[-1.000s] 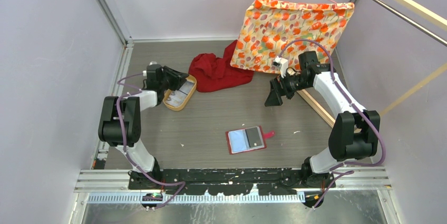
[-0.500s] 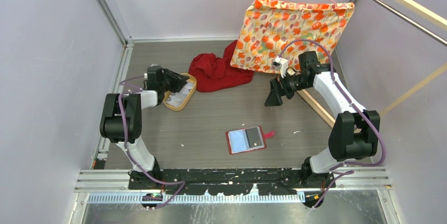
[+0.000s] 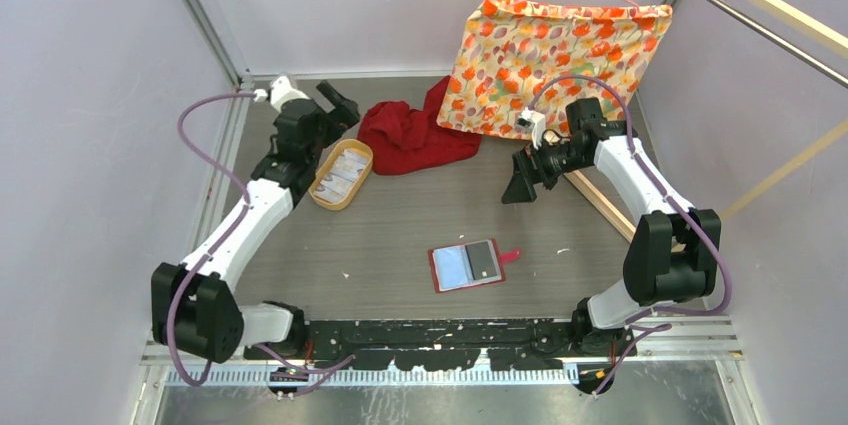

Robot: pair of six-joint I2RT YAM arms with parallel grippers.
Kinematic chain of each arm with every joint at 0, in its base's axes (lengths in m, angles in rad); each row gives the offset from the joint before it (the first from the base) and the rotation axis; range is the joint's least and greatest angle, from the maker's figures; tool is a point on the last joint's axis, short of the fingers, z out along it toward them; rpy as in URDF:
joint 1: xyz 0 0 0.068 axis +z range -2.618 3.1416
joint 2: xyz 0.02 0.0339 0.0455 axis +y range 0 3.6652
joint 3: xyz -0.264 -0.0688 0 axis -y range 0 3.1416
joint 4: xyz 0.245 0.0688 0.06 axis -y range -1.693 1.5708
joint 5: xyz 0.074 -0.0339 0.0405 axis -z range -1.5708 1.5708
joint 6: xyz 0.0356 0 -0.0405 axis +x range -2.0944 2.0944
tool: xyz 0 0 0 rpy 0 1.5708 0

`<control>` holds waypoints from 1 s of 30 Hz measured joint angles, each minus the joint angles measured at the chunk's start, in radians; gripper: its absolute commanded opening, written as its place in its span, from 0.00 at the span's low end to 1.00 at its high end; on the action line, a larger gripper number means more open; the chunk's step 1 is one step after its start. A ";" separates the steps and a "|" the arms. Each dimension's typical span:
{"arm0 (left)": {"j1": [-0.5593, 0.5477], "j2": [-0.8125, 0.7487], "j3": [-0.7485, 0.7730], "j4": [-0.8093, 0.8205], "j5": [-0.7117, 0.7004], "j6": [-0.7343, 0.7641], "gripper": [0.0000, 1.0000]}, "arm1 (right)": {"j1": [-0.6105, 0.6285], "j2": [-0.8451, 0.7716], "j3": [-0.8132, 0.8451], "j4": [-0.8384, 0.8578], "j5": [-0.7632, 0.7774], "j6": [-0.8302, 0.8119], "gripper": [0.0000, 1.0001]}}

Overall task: Put the credit cards into the card holder
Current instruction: Pick up the credit card from the storage box.

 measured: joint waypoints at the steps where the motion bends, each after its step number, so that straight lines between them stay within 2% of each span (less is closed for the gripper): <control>1: 0.022 -0.017 -0.024 0.030 -0.008 0.001 1.00 | 0.000 0.000 0.000 -0.001 -0.003 0.000 1.00; 3: 0.089 -0.015 -0.068 0.062 0.023 -0.006 1.00 | 0.000 0.000 0.000 -0.003 -0.010 0.000 1.00; 6: 0.157 0.073 -0.030 -0.075 0.010 -0.035 1.00 | 0.000 0.000 0.000 -0.006 -0.017 0.000 1.00; 9: 0.110 0.187 0.116 -0.320 -0.085 -0.117 1.00 | 0.000 -0.002 0.000 -0.007 -0.022 0.000 1.00; 11: 0.065 0.274 0.261 -0.507 -0.140 -0.212 0.96 | 0.000 -0.003 0.000 -0.007 -0.026 0.000 1.00; 15: 0.031 0.452 0.489 -0.755 -0.163 -0.355 0.91 | 0.000 -0.003 0.000 -0.007 -0.030 0.000 1.00; 22: 0.034 0.637 0.548 -0.906 -0.177 -0.461 0.86 | 0.000 -0.002 0.000 -0.007 -0.031 -0.001 1.00; 30: 0.034 0.664 0.560 -0.927 -0.185 -0.495 0.86 | 0.000 0.014 0.002 -0.011 -0.031 -0.007 1.00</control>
